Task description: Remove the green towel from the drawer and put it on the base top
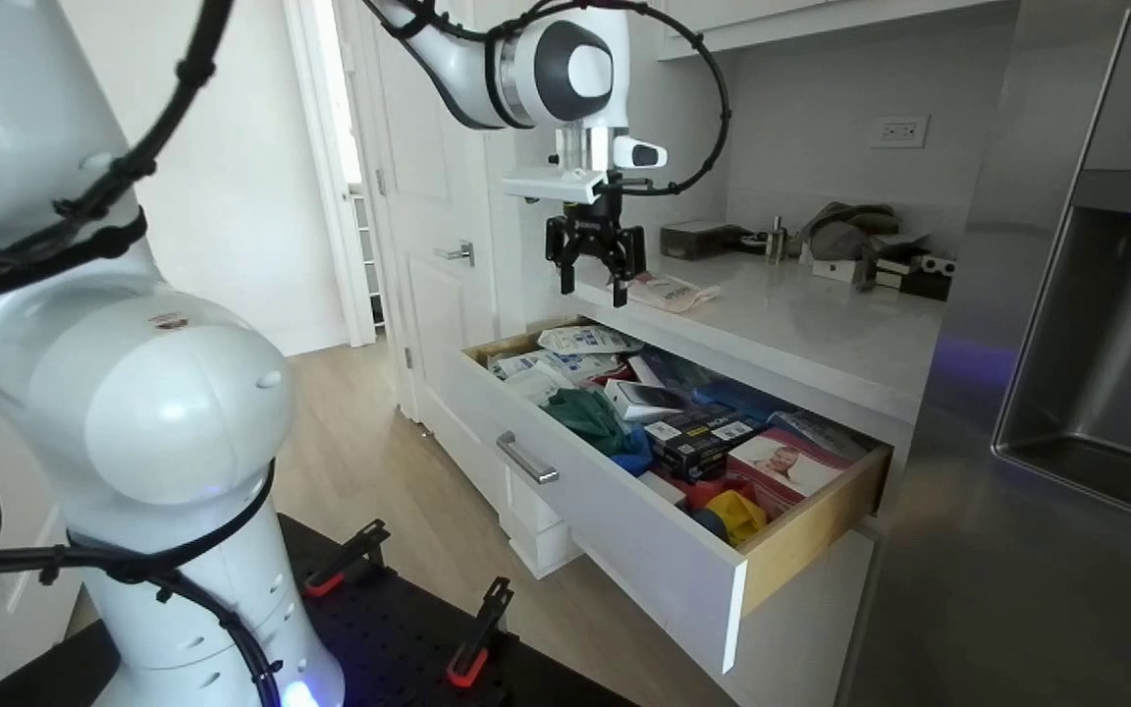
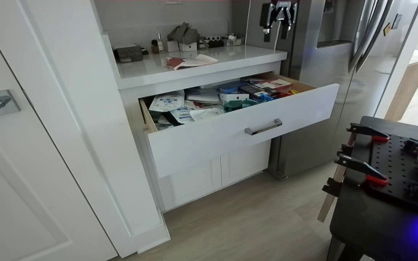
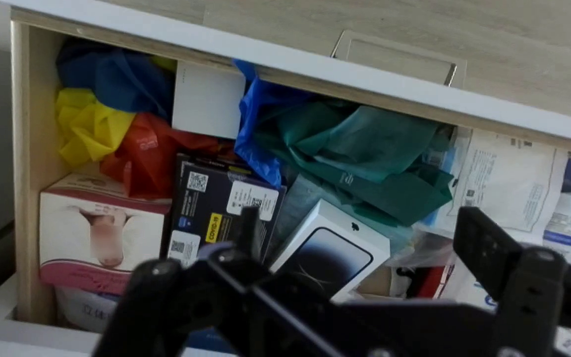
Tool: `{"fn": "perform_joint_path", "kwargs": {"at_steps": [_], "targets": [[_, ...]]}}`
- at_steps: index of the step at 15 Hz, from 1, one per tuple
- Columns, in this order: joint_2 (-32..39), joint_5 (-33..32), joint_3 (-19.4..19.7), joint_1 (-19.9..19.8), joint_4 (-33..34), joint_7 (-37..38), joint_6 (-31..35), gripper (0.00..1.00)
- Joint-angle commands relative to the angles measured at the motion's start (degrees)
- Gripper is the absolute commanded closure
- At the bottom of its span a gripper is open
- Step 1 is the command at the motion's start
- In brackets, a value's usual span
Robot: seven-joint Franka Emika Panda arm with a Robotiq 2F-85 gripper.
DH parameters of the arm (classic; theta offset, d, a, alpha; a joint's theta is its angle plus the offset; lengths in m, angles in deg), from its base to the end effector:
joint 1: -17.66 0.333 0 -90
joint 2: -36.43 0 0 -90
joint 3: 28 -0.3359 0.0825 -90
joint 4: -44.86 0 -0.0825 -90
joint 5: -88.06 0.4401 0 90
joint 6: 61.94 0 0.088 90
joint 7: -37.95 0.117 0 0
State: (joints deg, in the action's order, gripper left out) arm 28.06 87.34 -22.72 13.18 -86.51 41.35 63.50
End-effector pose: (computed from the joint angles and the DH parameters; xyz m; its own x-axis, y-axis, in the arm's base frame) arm 0.5317 -0.0923 0.3933 0.9746 -0.2200 0.0418 -0.2200 -0.9755 -0.0053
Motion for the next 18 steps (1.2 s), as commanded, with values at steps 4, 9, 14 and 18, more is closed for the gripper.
{"fn": "perform_joint_path", "kwargs": {"at_steps": [4,9,14,18], "targets": [[16.8,-0.7,0.1,-0.3,16.1,5.8,-2.0,0.00],[24.9,-5.6,1.6,0.4,22.4,10.1,-8.2,0.00],[30.2,-8.7,2.6,0.6,25.4,12.0,-14.0,0.00],[33.1,-8.7,2.3,0.3,25.9,9.6,-19.3,0.00]]}}
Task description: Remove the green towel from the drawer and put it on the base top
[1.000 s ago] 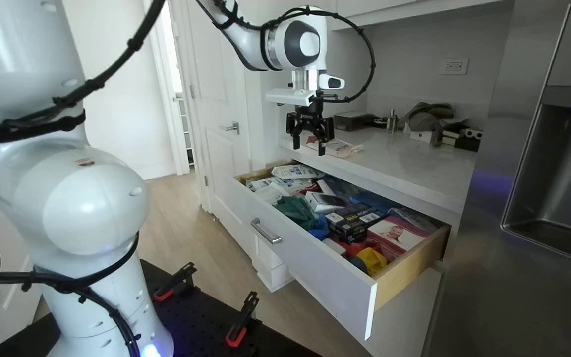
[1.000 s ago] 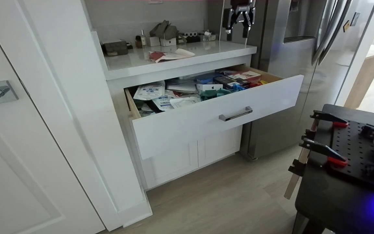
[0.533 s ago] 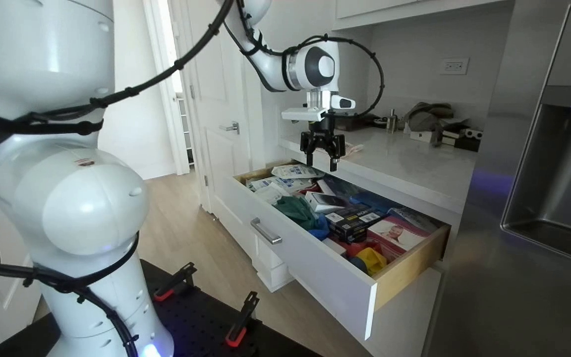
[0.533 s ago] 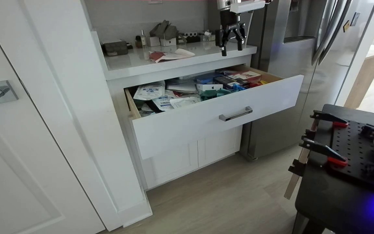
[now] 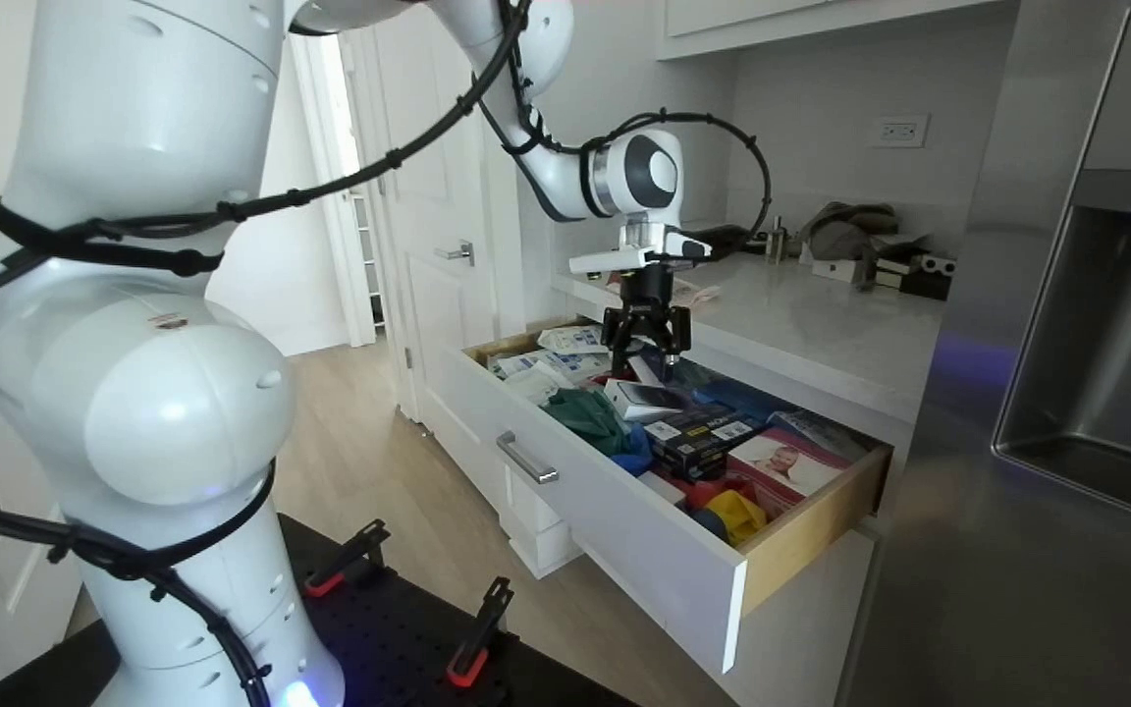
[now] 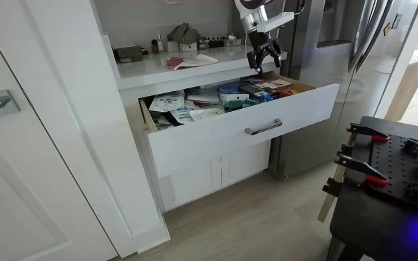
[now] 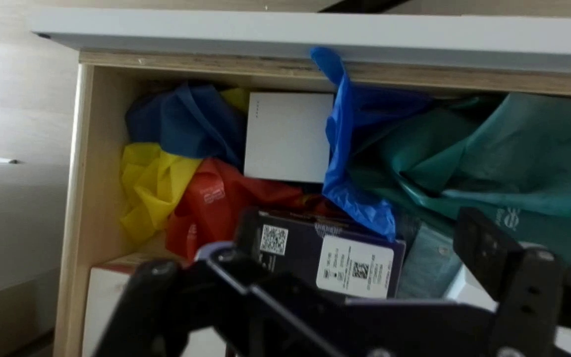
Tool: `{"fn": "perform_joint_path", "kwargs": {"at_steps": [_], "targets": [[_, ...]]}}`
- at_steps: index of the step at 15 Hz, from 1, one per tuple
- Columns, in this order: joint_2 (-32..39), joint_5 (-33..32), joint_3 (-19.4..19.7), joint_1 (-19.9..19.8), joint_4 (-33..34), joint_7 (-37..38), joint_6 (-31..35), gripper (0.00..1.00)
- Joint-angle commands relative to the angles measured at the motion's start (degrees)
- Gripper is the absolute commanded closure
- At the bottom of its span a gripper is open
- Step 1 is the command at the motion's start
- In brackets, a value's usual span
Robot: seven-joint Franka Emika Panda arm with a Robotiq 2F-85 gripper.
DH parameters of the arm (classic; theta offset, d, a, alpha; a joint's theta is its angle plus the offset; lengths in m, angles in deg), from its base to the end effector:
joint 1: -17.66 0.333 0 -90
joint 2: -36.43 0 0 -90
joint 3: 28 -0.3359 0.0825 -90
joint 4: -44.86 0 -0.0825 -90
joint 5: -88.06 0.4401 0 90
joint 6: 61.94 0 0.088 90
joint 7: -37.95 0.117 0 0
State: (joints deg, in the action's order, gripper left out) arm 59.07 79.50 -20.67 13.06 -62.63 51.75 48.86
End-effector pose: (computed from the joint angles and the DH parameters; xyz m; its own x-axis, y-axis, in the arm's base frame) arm 0.6246 -0.1414 0.2543 0.8801 -0.3797 -0.2851 -0.3190 -0.9175 0.2374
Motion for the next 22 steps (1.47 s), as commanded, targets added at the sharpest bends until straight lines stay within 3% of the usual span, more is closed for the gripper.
{"fn": "perform_joint_path", "kwargs": {"at_steps": [1,11,17,22], "targets": [[2.8,-0.7,0.1,0.4,2.0,-1.3,-5.6,0.00],[6.6,-0.4,-0.2,0.6,2.5,-3.3,-6.9,0.00],[5.5,2.6,-2.2,0.6,0.2,-4.1,0.7,0.00],[5.9,5.6,-3.3,0.4,-3.0,-4.6,11.5,0.00]]}}
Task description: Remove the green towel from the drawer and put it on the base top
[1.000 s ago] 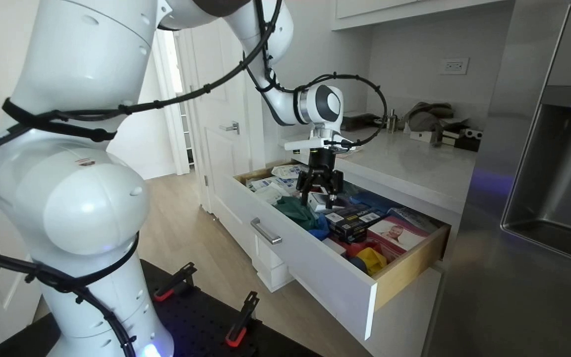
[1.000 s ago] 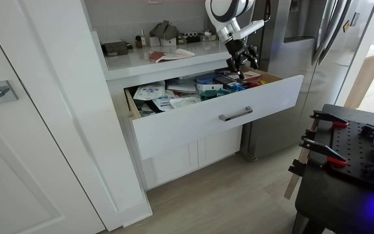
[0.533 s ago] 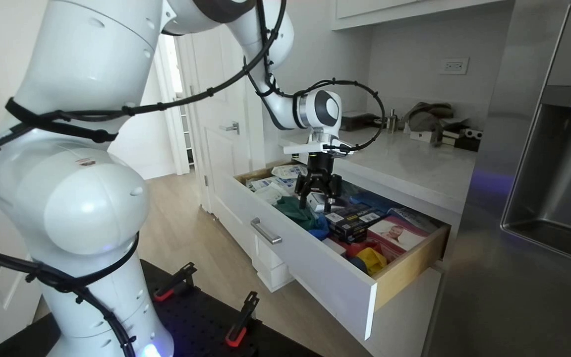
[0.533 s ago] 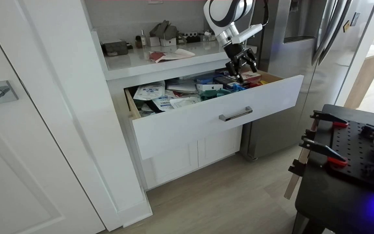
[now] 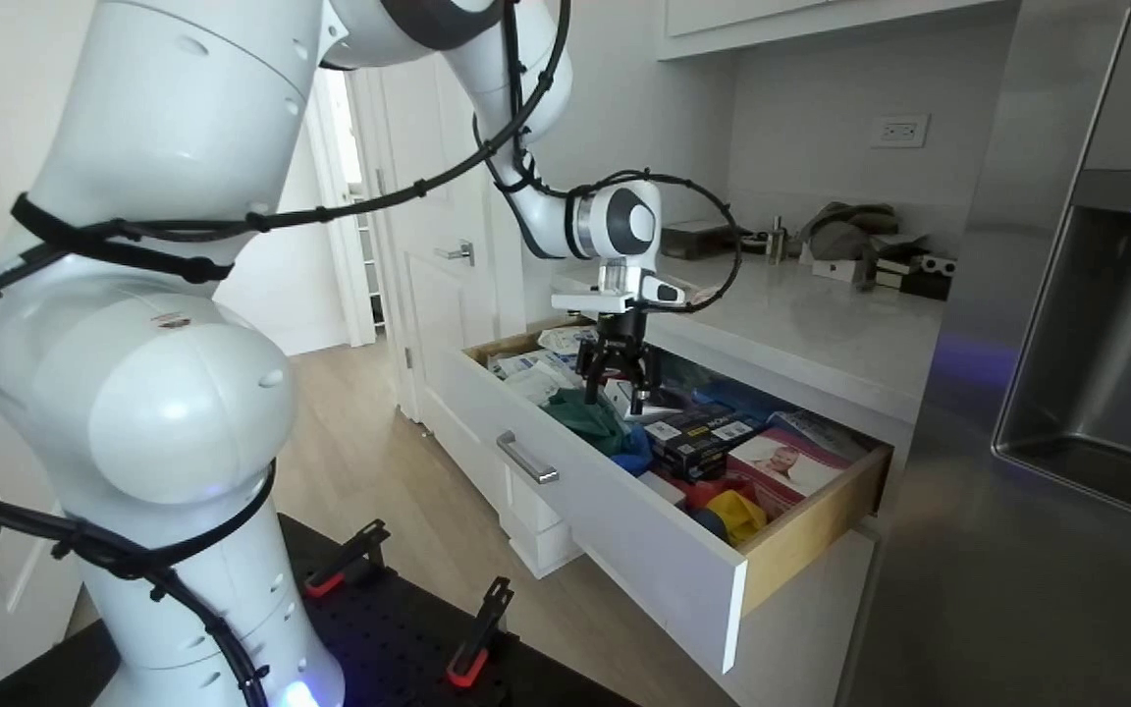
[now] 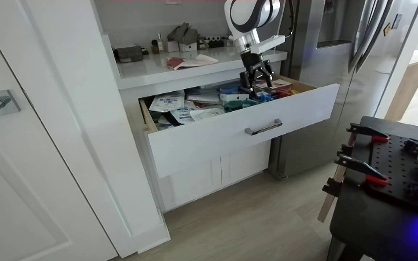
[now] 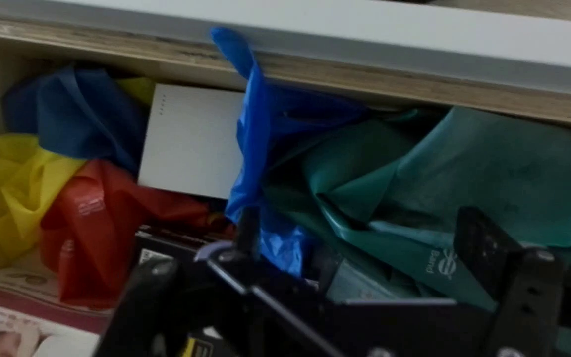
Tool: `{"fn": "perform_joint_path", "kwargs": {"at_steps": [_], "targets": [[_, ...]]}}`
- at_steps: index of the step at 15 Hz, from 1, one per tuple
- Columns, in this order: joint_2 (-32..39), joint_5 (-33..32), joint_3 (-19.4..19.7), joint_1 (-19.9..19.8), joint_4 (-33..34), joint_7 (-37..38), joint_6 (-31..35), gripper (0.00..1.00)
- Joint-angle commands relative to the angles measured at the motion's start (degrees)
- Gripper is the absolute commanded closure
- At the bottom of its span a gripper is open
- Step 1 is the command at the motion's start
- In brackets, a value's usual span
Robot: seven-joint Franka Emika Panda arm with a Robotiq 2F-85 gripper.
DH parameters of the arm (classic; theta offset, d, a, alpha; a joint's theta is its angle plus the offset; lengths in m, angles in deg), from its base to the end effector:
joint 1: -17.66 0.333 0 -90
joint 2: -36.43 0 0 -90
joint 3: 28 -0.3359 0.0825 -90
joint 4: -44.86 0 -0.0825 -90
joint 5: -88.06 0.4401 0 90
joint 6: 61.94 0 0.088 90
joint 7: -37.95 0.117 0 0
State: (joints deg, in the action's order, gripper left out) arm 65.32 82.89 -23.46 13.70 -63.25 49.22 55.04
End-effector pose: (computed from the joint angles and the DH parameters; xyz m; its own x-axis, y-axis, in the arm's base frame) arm 0.6303 -0.0995 0.1829 0.9015 -0.2941 -0.3176 -0.2530 -0.9533 0.1648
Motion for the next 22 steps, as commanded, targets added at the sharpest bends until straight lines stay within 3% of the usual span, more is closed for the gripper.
{"fn": "perform_joint_path", "kwargs": {"at_steps": [1,4,9,19,20,21,22], "targets": [[-0.2,2.8,-0.7,-0.3,-3.0,-2.4,7.7,0.00],[0.1,4.8,-1.3,-0.3,-5.3,-4.0,14.6,0.00],[0.7,7.4,-2.3,-0.3,-7.3,-5.3,20.2,0.00],[2.1,8.8,-1.9,0.4,-6.3,-2.9,21.4,0.00],[2.2,8.8,-1.8,0.4,-6.0,-2.6,21.1,0.08],[2.2,8.7,-1.6,0.5,-5.6,-2.4,20.6,0.26],[2.1,8.8,-1.6,0.5,-5.3,-2.1,20.3,0.35]]}}
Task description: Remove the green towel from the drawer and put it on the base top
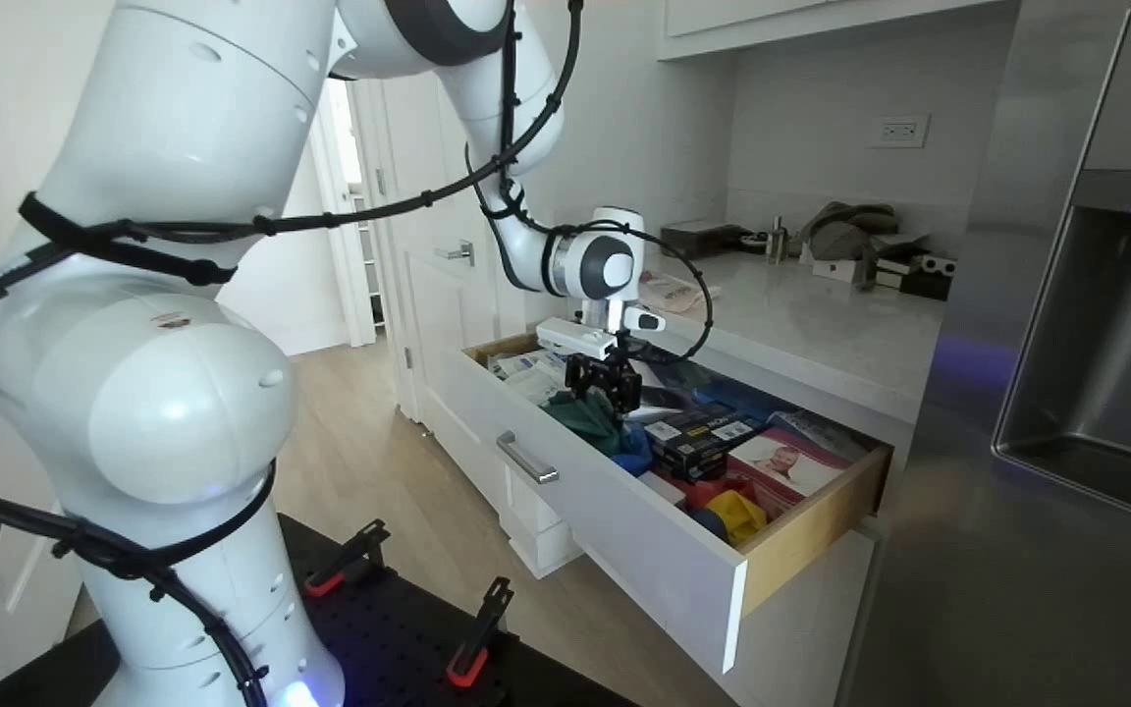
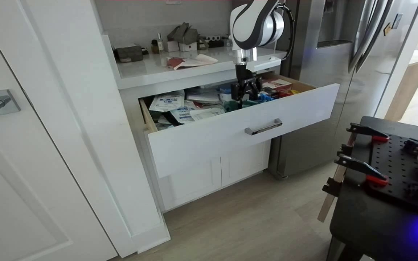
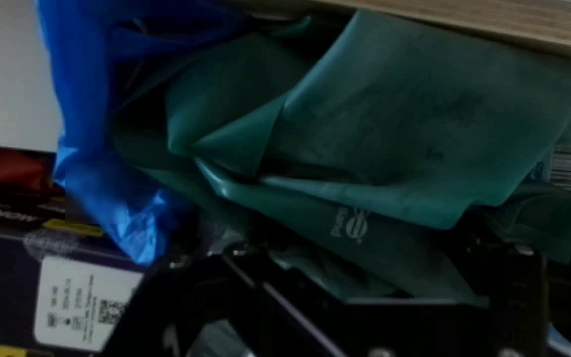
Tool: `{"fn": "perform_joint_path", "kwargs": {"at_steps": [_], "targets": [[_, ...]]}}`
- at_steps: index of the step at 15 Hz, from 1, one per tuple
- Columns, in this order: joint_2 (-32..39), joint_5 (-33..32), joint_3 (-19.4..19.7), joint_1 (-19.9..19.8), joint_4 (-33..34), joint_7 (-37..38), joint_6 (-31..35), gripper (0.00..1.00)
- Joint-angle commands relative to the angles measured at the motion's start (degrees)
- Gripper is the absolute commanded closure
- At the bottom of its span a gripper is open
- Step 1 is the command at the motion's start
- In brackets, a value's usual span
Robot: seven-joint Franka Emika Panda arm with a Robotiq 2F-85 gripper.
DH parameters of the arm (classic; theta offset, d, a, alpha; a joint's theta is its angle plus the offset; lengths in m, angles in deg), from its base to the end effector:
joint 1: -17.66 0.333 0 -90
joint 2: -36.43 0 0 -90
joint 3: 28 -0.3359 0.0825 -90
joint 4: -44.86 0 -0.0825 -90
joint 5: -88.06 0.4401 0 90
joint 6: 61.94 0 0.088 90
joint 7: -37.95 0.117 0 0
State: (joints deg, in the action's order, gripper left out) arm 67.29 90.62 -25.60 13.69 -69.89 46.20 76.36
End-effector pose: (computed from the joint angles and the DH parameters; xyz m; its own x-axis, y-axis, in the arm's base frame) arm 0.6284 -0.0701 0.1355 0.9515 -0.2806 -0.1258 -0.2811 -0.9596 0.0144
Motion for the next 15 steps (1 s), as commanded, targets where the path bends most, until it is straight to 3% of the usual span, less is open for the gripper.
{"fn": "perform_joint_path", "kwargs": {"at_steps": [1,8,10,15], "targets": [[0.0,1.2,0.6,0.5,1.6,1.1,-1.3,0.42],[-0.1,1.2,1.1,0.6,2.6,2.6,-2.4,0.95],[-0.4,0.9,1.4,0.9,2.8,3.0,-2.7,1.00],[-3.5,-0.1,1.8,2.1,5.2,5.9,-9.5,0.99]]}}
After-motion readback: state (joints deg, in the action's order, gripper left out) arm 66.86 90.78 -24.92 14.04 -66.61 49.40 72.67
